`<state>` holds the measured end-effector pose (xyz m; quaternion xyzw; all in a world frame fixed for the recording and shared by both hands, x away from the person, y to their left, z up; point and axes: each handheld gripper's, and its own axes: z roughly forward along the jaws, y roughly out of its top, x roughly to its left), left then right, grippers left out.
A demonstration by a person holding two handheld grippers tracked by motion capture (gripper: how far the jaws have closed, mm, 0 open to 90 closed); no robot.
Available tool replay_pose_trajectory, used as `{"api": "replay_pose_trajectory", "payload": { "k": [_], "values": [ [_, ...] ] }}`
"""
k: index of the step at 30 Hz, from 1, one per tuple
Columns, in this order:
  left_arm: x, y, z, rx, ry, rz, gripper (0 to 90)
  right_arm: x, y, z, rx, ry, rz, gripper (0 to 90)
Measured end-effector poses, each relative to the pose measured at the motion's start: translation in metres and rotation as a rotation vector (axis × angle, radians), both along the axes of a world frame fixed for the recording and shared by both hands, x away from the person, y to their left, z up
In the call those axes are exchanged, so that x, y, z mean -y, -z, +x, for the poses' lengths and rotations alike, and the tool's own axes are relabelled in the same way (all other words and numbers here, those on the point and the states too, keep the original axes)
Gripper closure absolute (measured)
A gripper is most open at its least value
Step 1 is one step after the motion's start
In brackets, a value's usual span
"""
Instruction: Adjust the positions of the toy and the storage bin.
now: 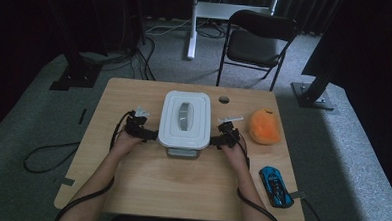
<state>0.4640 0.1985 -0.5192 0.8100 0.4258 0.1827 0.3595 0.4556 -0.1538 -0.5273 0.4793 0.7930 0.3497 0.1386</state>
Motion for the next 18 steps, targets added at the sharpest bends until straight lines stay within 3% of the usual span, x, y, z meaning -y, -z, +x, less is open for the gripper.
{"api": "replay_pose_trajectory", "payload": {
  "k": [5,11,18],
  "values": [
    [0.005,-0.004,0.009,0.003,-0.006,-0.016,2.7,-0.005,-0.003,0.011,-0.001,0.014,-0.017,13.2],
    [0.011,-0.005,0.017,-0.008,-0.011,-0.021,2.7,-0.004,-0.009,0.023,-0.016,0.033,-0.002,13.2],
    [0.016,-0.008,0.022,-0.007,-0.051,0.001,3.1,-0.005,-0.010,0.030,-0.009,0.036,-0.014,13.6]
  ]
}}
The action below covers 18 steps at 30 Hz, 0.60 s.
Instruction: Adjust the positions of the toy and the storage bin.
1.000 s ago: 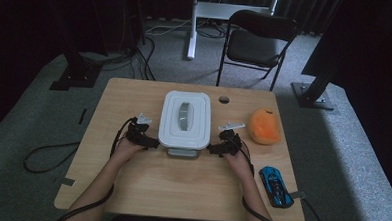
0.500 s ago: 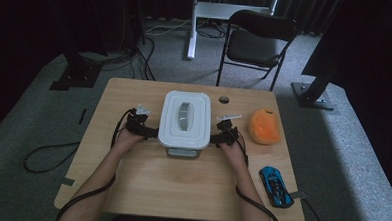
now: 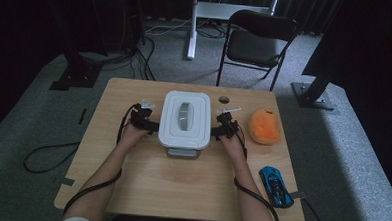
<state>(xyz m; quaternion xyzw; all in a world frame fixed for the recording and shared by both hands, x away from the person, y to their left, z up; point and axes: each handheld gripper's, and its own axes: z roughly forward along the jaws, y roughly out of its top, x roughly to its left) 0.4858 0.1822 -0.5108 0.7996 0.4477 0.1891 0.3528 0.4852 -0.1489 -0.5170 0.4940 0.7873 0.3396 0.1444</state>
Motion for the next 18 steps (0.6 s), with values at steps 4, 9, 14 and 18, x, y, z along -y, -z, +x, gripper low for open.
{"api": "replay_pose_trajectory", "payload": {
  "k": [4,9,14,18],
  "values": [
    [0.002,-0.001,-0.002,0.003,-0.008,0.002,3.7,0.001,0.001,-0.001,-0.001,0.004,0.010,13.8],
    [0.003,-0.001,-0.005,0.012,0.002,0.013,3.7,0.000,-0.001,-0.002,0.002,0.007,0.000,15.2],
    [0.004,-0.003,-0.011,0.015,0.009,0.034,3.7,-0.001,-0.004,-0.008,0.008,0.002,-0.004,15.7],
    [0.005,-0.003,-0.014,0.014,0.012,0.032,3.7,-0.001,-0.008,-0.014,0.013,0.003,-0.004,16.0]
  ]
}}
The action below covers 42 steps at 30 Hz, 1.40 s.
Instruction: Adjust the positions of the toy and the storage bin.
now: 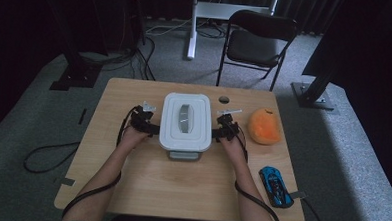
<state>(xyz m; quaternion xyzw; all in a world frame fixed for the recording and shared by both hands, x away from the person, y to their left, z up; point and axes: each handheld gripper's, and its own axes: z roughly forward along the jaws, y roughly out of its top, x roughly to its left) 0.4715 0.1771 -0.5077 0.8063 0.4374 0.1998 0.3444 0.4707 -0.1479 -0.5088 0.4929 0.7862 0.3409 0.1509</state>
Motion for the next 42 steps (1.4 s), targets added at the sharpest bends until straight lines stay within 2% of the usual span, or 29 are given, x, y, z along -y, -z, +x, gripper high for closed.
{"api": "replay_pose_trajectory", "payload": {
  "k": [2,10,15,22,28,38,40,42],
  "values": [
    [0.001,0.000,-0.002,0.001,0.002,0.000,3.7,0.002,0.000,-0.002,-0.016,-0.006,0.015,16.1],
    [0.003,0.000,-0.014,0.002,0.021,0.006,3.7,0.006,0.002,-0.017,-0.005,-0.027,0.027,16.1],
    [0.003,0.002,-0.024,-0.001,0.022,-0.019,3.7,0.009,0.003,-0.027,-0.011,-0.039,0.038,16.1],
    [0.005,0.000,-0.036,0.010,0.029,0.009,3.7,0.011,0.008,-0.040,-0.011,-0.057,0.035,16.1],
    [0.005,0.000,-0.045,0.007,0.035,0.006,3.7,0.011,0.009,-0.051,-0.010,-0.076,0.021,16.2],
    [0.008,-0.003,-0.061,0.008,0.049,0.026,3.8,0.013,0.008,-0.068,-0.009,-0.092,0.007,16.1],
    [0.009,-0.004,-0.065,0.008,0.049,0.016,3.8,0.014,0.009,-0.071,-0.008,-0.092,0.005,16.2],
    [0.010,-0.005,-0.068,0.012,0.060,0.028,3.8,0.014,0.009,-0.073,-0.005,-0.096,-0.006,16.2]
  ]
}}
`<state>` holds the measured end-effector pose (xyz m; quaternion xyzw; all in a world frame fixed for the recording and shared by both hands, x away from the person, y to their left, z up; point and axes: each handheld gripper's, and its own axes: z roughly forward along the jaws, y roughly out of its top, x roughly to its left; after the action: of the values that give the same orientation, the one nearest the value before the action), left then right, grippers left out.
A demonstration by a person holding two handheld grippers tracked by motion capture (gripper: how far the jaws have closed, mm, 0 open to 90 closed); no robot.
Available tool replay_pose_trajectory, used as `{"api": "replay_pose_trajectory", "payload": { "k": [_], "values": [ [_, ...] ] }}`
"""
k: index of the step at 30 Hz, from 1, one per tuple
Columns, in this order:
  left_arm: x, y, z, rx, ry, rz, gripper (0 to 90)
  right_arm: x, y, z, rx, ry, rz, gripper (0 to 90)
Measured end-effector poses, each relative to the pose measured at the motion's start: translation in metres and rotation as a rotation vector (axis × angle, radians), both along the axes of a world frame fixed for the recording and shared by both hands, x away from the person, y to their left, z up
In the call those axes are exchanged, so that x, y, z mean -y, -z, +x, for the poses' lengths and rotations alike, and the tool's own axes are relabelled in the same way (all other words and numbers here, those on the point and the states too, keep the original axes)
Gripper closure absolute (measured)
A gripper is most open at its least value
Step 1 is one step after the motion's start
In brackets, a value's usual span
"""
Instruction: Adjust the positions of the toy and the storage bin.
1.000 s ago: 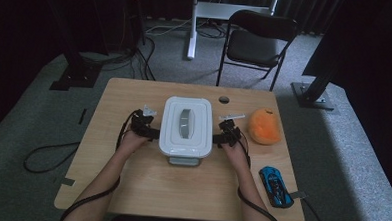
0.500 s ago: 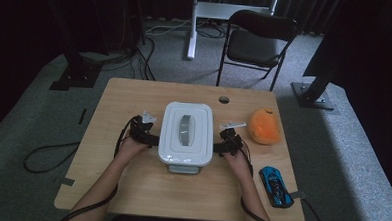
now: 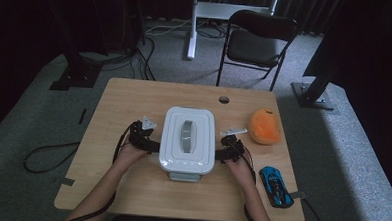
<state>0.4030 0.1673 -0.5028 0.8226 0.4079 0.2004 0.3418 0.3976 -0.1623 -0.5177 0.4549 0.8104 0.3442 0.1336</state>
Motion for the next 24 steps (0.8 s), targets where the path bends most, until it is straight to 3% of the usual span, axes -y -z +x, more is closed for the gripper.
{"api": "replay_pose_trajectory", "payload": {
  "k": [13,24],
  "values": [
    [0.004,0.003,-0.014,-0.003,0.023,0.001,3.8,0.004,-0.002,-0.016,0.013,-0.011,-0.020,16.4],
    [0.014,0.001,-0.030,-0.006,0.078,0.029,3.7,0.015,-0.001,-0.032,0.035,0.002,-0.018,16.4]
  ]
}}
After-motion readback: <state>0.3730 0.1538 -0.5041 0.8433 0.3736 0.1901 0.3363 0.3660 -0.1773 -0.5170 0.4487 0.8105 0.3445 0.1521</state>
